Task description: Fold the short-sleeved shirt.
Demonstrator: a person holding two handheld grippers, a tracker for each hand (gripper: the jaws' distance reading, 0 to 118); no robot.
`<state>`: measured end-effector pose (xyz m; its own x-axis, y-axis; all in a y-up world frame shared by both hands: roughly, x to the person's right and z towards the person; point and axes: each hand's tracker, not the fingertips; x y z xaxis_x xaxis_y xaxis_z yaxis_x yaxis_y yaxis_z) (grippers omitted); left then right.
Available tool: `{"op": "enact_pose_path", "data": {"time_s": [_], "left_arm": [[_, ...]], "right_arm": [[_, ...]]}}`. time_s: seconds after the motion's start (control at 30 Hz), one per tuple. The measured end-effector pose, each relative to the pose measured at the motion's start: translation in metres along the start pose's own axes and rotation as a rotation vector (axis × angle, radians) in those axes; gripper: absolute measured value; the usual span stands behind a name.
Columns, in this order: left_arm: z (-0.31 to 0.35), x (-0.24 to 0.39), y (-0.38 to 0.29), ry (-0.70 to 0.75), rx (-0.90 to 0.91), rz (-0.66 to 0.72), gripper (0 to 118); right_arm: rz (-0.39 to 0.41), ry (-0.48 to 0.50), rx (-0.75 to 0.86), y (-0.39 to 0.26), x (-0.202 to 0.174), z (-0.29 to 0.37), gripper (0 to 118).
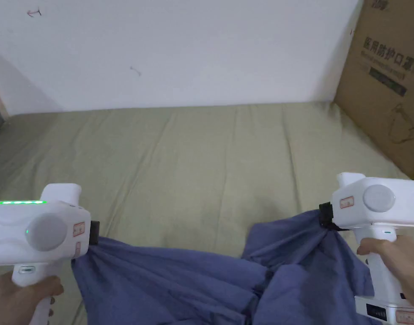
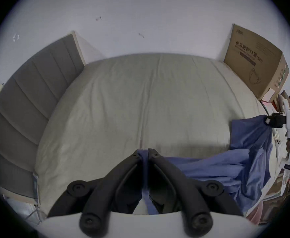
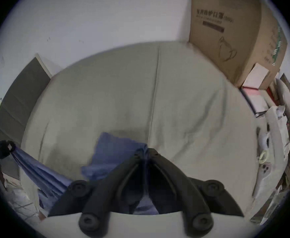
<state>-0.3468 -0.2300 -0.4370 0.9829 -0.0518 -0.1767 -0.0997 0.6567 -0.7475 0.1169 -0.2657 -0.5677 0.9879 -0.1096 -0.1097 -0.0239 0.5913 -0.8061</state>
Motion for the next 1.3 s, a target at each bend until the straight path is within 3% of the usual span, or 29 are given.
{"op": "enact_pose_path", "data": {"time_s": [0.33,0.47,0.6,0.87,1.13,1.3], "left_arm": [[0.135,-0.035,0.069,0.107,0.291,0.017,4],[0.177,-0.05,0.097,0.097,0.382,0.048,4],[0.21,-0.055,0.119,0.117,0.43,0.063,4],[0.226,-0.06,0.169,0.149,0.472,0.065,4],[0.209,-0.06,0.261,0.199,0.518,0.069,4],[0.217,-0.066,0.327,0.189,0.633,0.153,4]], "right_arm": [[-0.036,-0.044,0.308,0.064,0.014,0.169,3],[-0.094,0.026,0.414,0.079,0.019,0.223,3],[-0.099,0.045,0.469,0.089,0.015,0.262,3],[-0.139,0.071,0.528,0.131,-0.002,0.28,3],[-0.167,0.049,0.623,0.242,-0.026,0.29,3],[-0.175,0.018,0.725,0.3,-0.04,0.307,3]]}}
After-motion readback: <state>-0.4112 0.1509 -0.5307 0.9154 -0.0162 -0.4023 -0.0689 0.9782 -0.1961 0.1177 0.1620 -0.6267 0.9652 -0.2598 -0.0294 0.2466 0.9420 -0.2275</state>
